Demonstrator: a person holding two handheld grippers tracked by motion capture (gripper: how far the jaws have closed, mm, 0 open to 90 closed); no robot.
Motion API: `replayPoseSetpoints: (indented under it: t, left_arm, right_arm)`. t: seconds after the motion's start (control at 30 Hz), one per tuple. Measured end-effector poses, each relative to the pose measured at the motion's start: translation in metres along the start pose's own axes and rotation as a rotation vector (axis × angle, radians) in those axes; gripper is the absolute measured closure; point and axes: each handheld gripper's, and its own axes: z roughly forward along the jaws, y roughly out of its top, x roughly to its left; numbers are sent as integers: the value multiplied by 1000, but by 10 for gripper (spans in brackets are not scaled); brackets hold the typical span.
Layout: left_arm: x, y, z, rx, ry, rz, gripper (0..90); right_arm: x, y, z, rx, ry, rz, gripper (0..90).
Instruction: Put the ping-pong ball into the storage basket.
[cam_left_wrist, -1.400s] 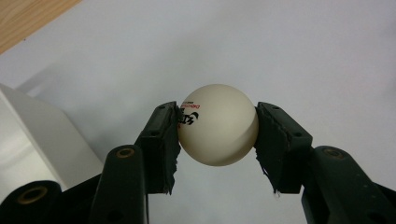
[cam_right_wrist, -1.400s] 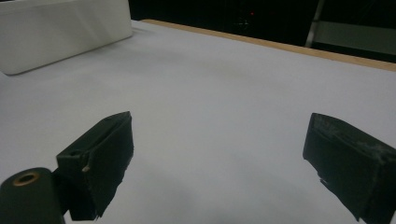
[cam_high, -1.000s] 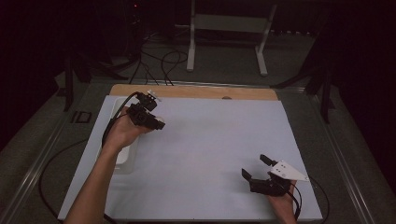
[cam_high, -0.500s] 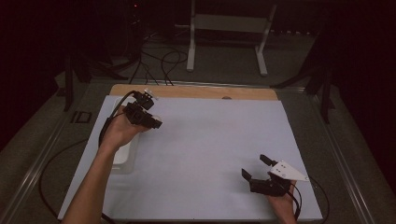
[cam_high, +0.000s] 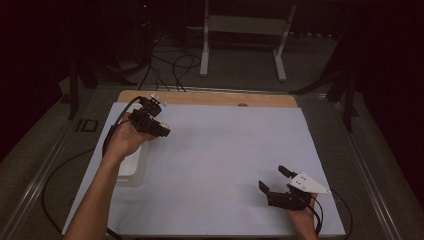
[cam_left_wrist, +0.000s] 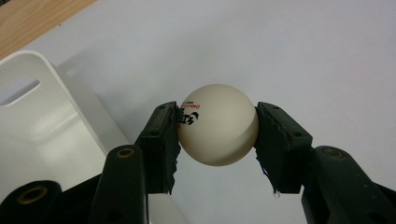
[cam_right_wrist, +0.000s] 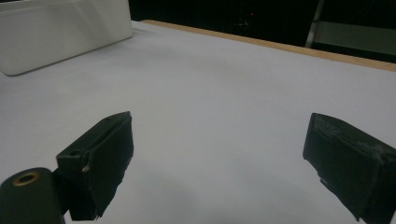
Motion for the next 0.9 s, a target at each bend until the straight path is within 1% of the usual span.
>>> replayPoseSetpoints:
  t: [0.43,0.7,0.9]
  left_arm:
    - [5,-2,-3,-3,6,-13,512]
    - [10,-4,-6,1,10,-30,513]
    - [12,-5,-6,7,17,-34,513]
  right_arm:
    - [0,0,0,2,-1,0,80]
    - [0,0,0,3,0,0,80]
    - [0,0,0,3,1,1,80]
